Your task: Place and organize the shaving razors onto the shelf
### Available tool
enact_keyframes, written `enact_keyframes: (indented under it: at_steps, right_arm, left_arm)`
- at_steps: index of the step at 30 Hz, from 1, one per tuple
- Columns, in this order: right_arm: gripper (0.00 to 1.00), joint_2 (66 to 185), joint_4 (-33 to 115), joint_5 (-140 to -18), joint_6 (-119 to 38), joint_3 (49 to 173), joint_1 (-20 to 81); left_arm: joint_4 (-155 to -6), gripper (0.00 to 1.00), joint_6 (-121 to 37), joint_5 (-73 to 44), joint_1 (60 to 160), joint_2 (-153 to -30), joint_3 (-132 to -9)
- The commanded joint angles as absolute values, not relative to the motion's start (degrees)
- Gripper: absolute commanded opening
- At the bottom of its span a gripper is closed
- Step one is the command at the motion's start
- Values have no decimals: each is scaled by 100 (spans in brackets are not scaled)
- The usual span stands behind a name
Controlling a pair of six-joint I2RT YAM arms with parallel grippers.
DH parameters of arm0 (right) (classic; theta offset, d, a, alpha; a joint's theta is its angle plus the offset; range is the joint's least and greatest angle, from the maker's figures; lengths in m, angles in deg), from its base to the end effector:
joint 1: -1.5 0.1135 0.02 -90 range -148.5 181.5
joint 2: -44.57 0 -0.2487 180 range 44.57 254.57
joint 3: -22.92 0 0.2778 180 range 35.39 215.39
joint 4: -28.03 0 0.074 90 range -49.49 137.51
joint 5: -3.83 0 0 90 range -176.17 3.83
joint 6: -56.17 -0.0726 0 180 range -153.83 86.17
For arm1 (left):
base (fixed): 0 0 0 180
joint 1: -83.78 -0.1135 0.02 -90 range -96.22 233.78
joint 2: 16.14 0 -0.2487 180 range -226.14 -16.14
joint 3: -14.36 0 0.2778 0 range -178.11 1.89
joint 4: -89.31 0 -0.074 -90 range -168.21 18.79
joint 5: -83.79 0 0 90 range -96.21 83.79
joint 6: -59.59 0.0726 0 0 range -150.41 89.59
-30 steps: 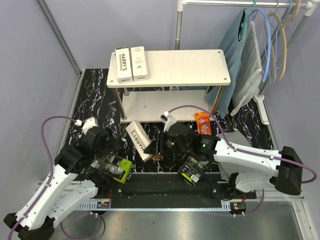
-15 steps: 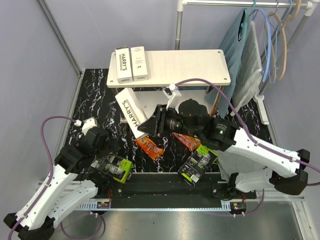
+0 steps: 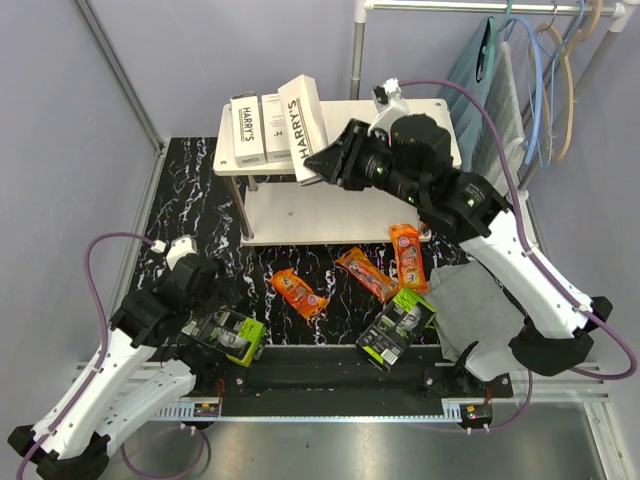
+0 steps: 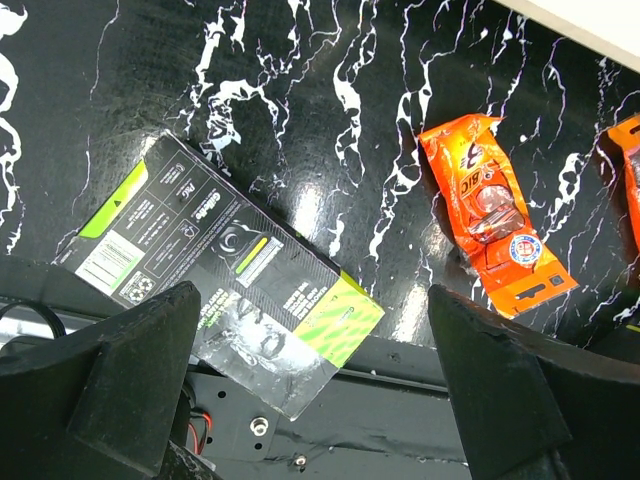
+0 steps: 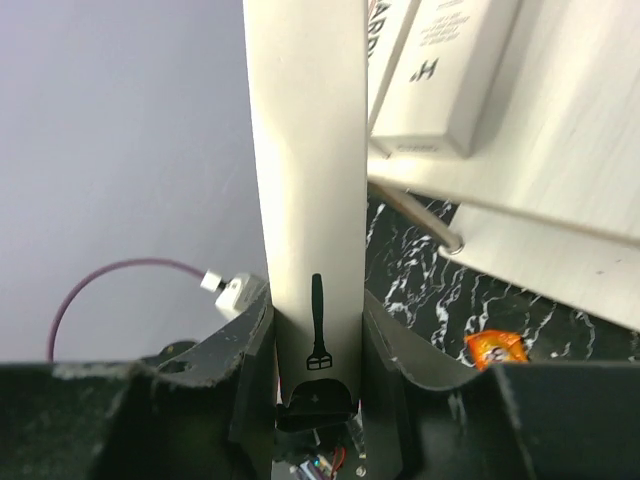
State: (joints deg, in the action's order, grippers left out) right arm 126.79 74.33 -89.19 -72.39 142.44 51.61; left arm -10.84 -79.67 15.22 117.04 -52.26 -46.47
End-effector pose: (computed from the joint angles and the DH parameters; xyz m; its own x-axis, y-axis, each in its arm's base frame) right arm 0.2287 0.2676 0.5053 -0.5353 0.3302 -0.7775 -0.5105 0.6068 0.6092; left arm 0.1420 -0.0614 0.2601 -0.7023 -0.3828 -0.6002 -0.3007 0.9237 -0.2374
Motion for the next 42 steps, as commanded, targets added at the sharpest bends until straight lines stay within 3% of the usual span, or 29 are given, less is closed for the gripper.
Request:
enact_keyframes:
  at_steps: [1, 12, 27, 34, 42]
  right_arm:
    - [20, 13105, 7794, -8478, -7021, 15131, 4722]
    - [21, 14520, 8374, -7343, -7162, 16634, 3386]
    - [29, 15813, 8691, -6657, -7452, 17637, 3165]
    - [58, 15857, 8691, -6446, -7505, 17479, 3165]
    - [80, 15559, 8858, -6656, -7373, 17251, 3156]
  left_arm:
    - [-1291, 99, -7840, 1436, 11692, -5200, -4628]
    - [-1300, 99, -7796, 1392, 11692, -5103, -4575]
    - [-1300, 99, -7787, 1383, 11692, -5112, -4575]
    - [-1291, 99, -7779, 1401, 11692, -5112, -4584]
    - [-1291, 99, -7779, 1401, 11692, -5112, -4584]
